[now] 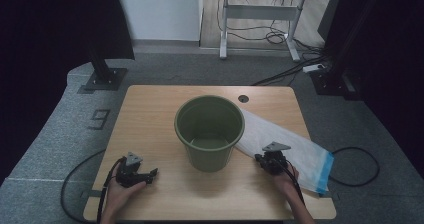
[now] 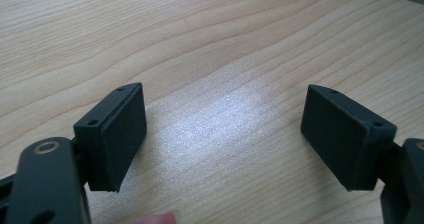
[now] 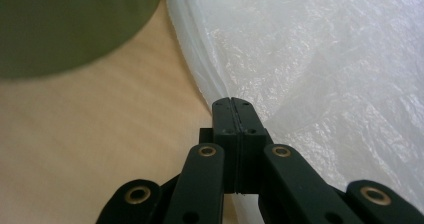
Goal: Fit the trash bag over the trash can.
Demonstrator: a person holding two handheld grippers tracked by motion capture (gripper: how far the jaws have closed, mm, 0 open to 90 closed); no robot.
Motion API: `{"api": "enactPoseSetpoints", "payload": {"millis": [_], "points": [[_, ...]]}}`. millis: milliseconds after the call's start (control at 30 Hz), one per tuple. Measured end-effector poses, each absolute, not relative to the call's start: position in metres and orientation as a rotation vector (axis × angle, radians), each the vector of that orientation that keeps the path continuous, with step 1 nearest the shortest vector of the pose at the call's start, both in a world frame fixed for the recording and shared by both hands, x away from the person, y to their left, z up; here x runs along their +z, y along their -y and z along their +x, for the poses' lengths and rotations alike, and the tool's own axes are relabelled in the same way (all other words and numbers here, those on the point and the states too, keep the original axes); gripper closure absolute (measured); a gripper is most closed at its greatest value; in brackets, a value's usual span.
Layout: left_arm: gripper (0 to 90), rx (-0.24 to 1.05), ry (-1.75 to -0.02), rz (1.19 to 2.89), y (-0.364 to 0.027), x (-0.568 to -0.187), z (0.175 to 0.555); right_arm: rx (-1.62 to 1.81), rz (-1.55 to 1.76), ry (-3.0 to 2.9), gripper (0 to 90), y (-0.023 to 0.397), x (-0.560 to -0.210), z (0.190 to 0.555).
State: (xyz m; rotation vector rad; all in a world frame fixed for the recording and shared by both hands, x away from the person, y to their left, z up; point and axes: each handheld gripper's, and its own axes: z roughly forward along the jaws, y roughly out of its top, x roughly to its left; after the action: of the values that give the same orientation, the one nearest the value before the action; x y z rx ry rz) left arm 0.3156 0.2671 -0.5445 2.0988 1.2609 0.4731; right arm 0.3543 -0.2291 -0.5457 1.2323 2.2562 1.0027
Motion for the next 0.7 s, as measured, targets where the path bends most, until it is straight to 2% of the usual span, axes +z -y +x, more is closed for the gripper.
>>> {"api": "enactPoseSetpoints", "payload": {"millis": [167, 200, 233, 267, 300, 333, 367, 400, 700], "points": [[18.4, 0.478, -1.261, 2.102, -0.267, -0.545, 0.315, 1.01, 1.266, -2.273, 87.2, 0.24, -0.546, 0.342], [18.4, 0.478, -1.261, 2.102, -0.267, -0.545, 0.315, 1.016, 1.26, -2.283, 79.1, 0.239, -0.544, 0.342], [18.4, 0.478, -1.261, 2.102, -0.267, -0.545, 0.315, 1.016, 1.26, -2.283, 79.1, 0.239, -0.544, 0.342], [18.4, 0.478, -1.26, 2.102, -0.267, -0.545, 0.315, 1.033, 1.229, -2.271, 64.0, 0.234, -0.542, 0.343], [18.4, 0.477, -1.261, 2.102, -0.267, -0.545, 0.315, 1.033, 1.229, -2.271, 64.0, 0.234, -0.542, 0.343], [18.4, 0.477, -1.261, 2.102, -0.267, -0.545, 0.315, 1.042, 1.17, -2.235, 51.9, 0.225, -0.538, 0.344], [18.4, 0.477, -1.261, 2.102, -0.267, -0.545, 0.315, 1.042, 1.17, -2.235, 51.9, 0.225, -0.538, 0.344], [18.4, 0.478, -1.261, 2.102, -0.267, -0.545, 0.315, 1.057, 1.127, -2.216, 45.7, 0.215, -0.535, 0.349], [18.4, 0.48, -1.263, 2.103, -0.267, -0.545, 0.315, 1.072, 1.085, -2.238, 44.3, 0.187, -0.539, 0.376]]}}
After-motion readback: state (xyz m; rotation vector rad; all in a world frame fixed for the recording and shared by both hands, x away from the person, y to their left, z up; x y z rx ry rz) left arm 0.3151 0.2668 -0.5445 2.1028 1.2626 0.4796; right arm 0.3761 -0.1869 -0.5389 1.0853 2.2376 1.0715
